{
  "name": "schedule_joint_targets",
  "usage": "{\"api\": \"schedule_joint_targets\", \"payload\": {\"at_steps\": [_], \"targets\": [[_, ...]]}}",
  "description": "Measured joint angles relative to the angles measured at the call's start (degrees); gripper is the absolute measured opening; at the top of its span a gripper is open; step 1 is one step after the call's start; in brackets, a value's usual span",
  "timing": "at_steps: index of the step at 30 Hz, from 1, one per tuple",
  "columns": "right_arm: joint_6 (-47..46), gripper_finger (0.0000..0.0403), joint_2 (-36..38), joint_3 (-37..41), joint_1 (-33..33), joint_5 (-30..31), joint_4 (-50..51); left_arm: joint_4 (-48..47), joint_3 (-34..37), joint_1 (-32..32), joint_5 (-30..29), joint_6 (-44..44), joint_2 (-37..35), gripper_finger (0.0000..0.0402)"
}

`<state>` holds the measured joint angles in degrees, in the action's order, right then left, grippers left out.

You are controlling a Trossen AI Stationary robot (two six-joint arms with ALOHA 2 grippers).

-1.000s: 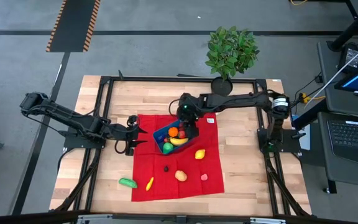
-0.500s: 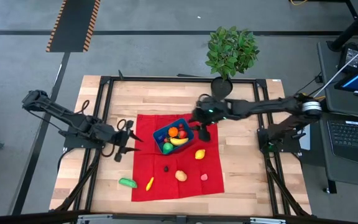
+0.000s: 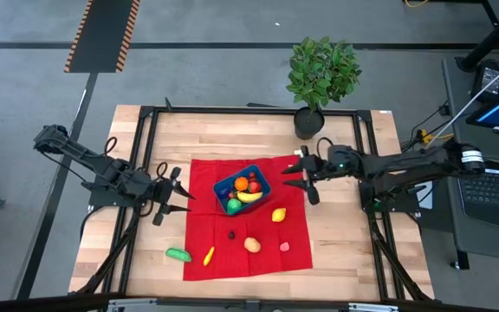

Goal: Pick and placing Produce into tupperware
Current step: Put the peas into the blue bin

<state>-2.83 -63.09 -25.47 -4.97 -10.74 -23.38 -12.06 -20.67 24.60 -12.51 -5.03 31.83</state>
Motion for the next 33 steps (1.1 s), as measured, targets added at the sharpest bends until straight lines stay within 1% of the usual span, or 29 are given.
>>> {"api": "schedule_joint_targets", "payload": {"at_steps": [4, 8, 10, 12, 14, 18, 22, 26, 30, 33], "targets": [[-3.3, 0.0163, 1.0, 4.7, 0.0, 0.0, -5.2, -0.4, 0.0, 0.0, 0.0, -0.6, 0.0, 0.0168], [-7.4, 0.0163, 1.0, 7.8, 0.7, 0.1, -7.7, -0.4, 0.0, 0.0, 0.0, -1.1, 0.0, 0.0168], [-8.3, 0.0163, 0.9, 8.9, 1.6, 0.1, -9.8, -0.4, 0.0, 0.0, 0.0, -4.4, 0.0, 0.0168], [-9.3, 0.0163, 0.9, 9.8, 2.8, 0.1, -12.9, -0.4, 0.0, 0.0, 0.2, -10.4, 0.0, 0.0168], [-10.3, 0.0163, 0.9, 10.4, 4.2, 0.1, -15.1, -0.4, 0.0, 0.6, 1.6, -14.5, 0.2, 0.0168], [-10.4, 0.0163, 0.9, 10.7, 7.1, 0.1, -16.8, 1.2, 0.0, 3.3, 2.5, -16.9, 1.3, 0.0168], [-11.0, 0.0163, 0.9, 10.7, 9.1, 0.6, -17.2, 2.7, -0.4, 6.3, 2.5, -19.0, 4.1, 0.0166], [-11.8, 0.0163, 0.9, 10.7, 10.5, 0.7, -18.6, 2.2, -3.7, 10.0, 1.1, -20.4, 7.8, 0.0160], [-11.9, 0.0163, 0.9, 10.7, 11.3, 0.8, -19.8, 1.8, -8.1, 14.4, -3.1, -20.4, 12.6, 0.0154], [-11.9, 0.0163, 0.9, 10.7, 11.8, 0.8, -19.8, -2.0, -11.9, 17.5, -5.4, -21.7, 17.2, 0.0152]]}}
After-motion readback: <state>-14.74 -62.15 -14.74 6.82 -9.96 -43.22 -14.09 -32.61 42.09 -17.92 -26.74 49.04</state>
